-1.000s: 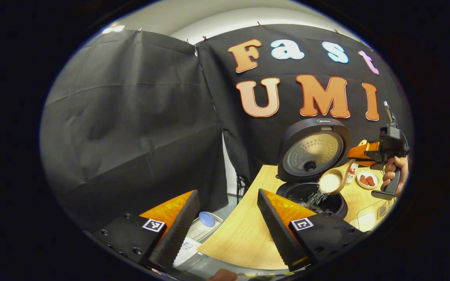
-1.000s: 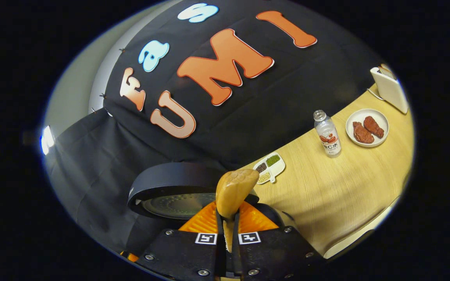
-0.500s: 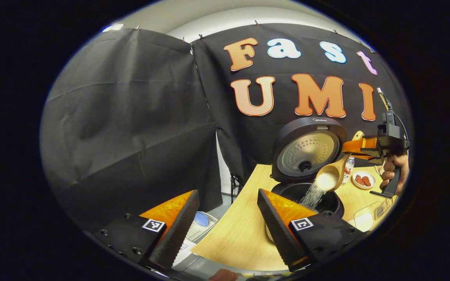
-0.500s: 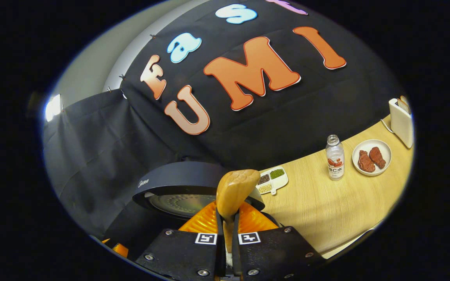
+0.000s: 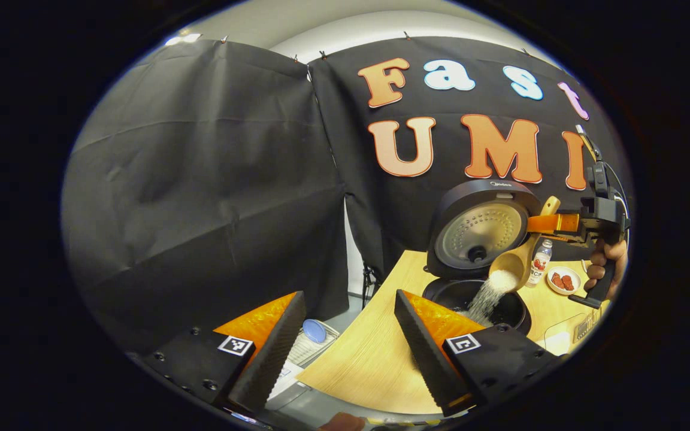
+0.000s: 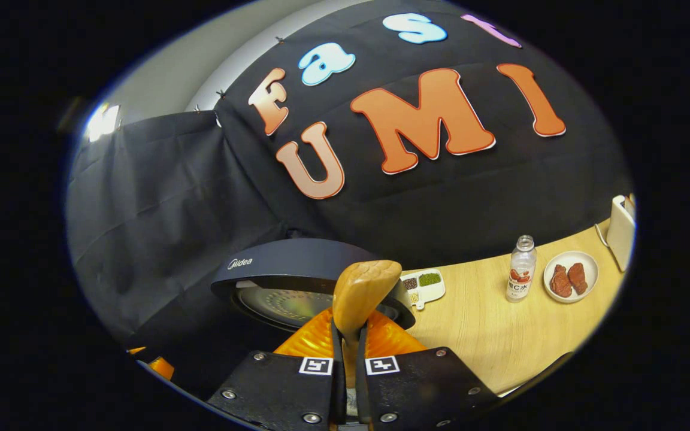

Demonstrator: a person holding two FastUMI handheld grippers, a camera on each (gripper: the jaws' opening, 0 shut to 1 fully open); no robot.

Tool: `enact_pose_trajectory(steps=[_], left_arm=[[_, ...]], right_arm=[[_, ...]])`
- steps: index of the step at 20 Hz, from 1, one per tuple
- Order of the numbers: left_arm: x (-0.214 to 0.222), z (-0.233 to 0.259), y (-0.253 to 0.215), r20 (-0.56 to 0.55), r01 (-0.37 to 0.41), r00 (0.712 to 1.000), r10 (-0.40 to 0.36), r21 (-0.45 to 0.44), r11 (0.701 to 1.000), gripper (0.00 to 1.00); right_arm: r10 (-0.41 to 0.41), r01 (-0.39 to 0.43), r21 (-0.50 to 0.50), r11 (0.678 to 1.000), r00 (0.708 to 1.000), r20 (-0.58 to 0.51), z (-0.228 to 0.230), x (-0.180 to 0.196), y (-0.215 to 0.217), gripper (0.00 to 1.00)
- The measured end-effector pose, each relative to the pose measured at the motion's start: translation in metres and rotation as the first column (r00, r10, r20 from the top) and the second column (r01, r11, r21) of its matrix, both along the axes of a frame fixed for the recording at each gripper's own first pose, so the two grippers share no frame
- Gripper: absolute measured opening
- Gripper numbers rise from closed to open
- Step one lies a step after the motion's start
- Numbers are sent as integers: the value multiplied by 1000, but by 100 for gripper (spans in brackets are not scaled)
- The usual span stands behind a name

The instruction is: Close the left gripper, press the button to open the rice cooker; take a wooden spoon from the chopstick holder with the right hand, scoop a spoonful of rice and pour it into the rice cooker, then put the wooden spoon back into the chopstick holder.

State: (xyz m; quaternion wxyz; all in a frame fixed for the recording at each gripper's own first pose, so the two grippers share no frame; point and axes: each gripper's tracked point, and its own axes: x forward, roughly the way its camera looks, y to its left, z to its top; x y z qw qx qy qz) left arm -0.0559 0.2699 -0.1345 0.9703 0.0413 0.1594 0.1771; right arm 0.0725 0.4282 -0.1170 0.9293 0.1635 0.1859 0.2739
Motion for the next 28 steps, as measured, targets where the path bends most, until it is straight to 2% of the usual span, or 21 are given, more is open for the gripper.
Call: enact_pose_trajectory(steps=[2, 3, 8, 16, 23, 24, 26, 28], left_arm=[[-1, -1, 0, -4, -5, 1000, 5, 2, 1000, 96], [-3, 0, 0, -3, -6, 1000, 6, 3, 1000, 100], [-1, 3, -3, -1, -2, 1000, 2, 13, 1000, 100], [-1, 1, 0, -8, -5, 1000, 5, 19, 1000, 100], [1, -4, 3, -18, -13, 1000, 13, 14, 1000, 100], [1, -4, 3, -18, -16, 1000, 16, 14, 1000, 96], [-1, -6, 4, -19, -20, 1000, 20, 13, 1000, 96], [-3, -7, 6, -24, -26, 999, 26, 14, 1000, 100]], right_arm=[[24, -22, -31, 999, 999, 40, 4, -4, 5, 6], [34, -32, -43, 999, 998, 57, 7, -5, 8, 6], [86, -70, -119, 990, 987, 134, 11, -10, 17, 6], [175, -118, -227, 967, 952, 251, 17, -16, 34, 6], [362, -183, -425, 886, 846, 391, 26, -47, 61, 6], [386, -183, -453, 872, 827, 409, 27, -52, 63, 6], [428, -180, -500, 847, 789, 440, 30, -58, 70, 6], [460, -185, -530, 828, 765, 452, 29, -64, 74, 6]])
